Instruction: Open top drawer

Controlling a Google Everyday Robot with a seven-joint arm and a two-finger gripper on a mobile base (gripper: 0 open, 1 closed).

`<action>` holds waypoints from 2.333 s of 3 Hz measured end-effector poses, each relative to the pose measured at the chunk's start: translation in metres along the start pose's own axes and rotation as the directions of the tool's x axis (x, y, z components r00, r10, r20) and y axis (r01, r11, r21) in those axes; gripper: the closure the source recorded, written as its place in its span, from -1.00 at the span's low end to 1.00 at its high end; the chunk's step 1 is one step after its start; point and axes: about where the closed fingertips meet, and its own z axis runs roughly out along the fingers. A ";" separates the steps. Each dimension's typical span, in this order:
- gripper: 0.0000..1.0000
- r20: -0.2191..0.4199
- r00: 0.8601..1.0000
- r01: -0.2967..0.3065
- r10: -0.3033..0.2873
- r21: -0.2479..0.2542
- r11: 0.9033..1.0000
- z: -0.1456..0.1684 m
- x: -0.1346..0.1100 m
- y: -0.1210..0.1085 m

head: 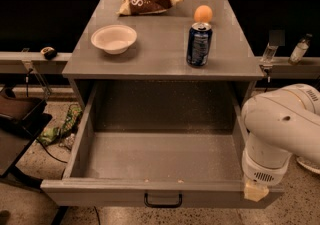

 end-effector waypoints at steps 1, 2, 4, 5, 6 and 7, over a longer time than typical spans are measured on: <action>1.00 -0.007 1.000 -0.030 0.030 -0.011 0.999 0.000 0.011 0.011; 1.00 -0.021 0.997 -0.073 0.072 -0.036 0.997 0.000 0.019 0.026; 0.67 -0.032 0.996 -0.090 0.089 -0.037 0.995 -0.002 0.026 0.034; 0.21 -0.032 0.996 -0.090 0.089 -0.037 0.995 -0.002 0.026 0.034; -0.25 -0.032 0.996 -0.090 0.089 -0.037 0.995 -0.002 0.026 0.034; -0.72 -0.021 0.996 -0.092 0.092 -0.013 0.996 -0.010 0.030 0.034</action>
Offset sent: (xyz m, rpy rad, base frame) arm -0.2616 -0.1183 0.0939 -0.2232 0.1014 -0.4624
